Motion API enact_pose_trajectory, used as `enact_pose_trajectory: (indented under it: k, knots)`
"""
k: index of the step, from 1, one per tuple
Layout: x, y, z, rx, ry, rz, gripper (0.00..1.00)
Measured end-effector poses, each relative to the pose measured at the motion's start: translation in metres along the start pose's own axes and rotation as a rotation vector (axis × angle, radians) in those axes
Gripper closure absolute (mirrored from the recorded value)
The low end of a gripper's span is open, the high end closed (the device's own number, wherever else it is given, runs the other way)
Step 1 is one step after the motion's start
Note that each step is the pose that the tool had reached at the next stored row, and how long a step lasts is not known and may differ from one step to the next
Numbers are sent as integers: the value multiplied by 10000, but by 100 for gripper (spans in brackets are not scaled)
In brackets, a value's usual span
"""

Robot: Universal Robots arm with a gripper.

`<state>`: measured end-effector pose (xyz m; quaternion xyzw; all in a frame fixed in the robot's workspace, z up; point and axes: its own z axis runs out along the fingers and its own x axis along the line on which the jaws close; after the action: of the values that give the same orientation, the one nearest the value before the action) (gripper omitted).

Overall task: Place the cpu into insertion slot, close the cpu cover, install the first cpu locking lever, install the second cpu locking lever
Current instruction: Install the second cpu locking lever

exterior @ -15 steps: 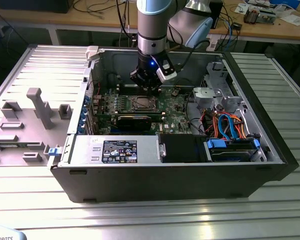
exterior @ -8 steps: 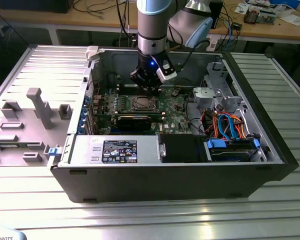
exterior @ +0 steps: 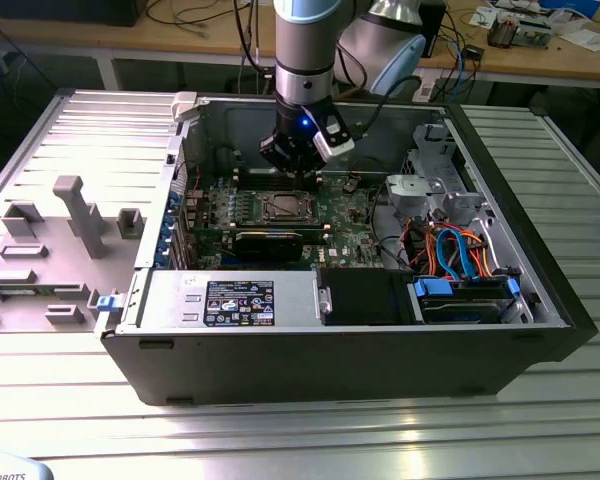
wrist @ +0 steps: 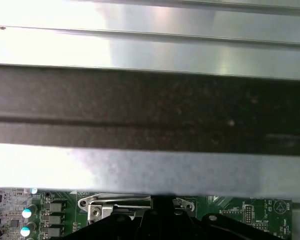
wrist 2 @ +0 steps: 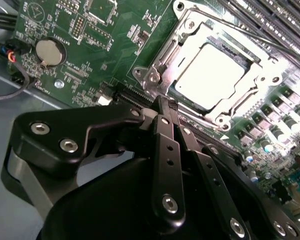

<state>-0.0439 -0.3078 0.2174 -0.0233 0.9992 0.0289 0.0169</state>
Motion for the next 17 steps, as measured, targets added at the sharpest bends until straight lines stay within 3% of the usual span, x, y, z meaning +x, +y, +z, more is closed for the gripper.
enact_pose_trajectory:
  k: [3, 7, 17]
  knots:
    - [-2, 3, -45, 0, -1, 0, 89]
    - [-2, -4, -48, 0, 1, -3, 89]
    - [3, -92, -53, 1, 0, 0, 89]
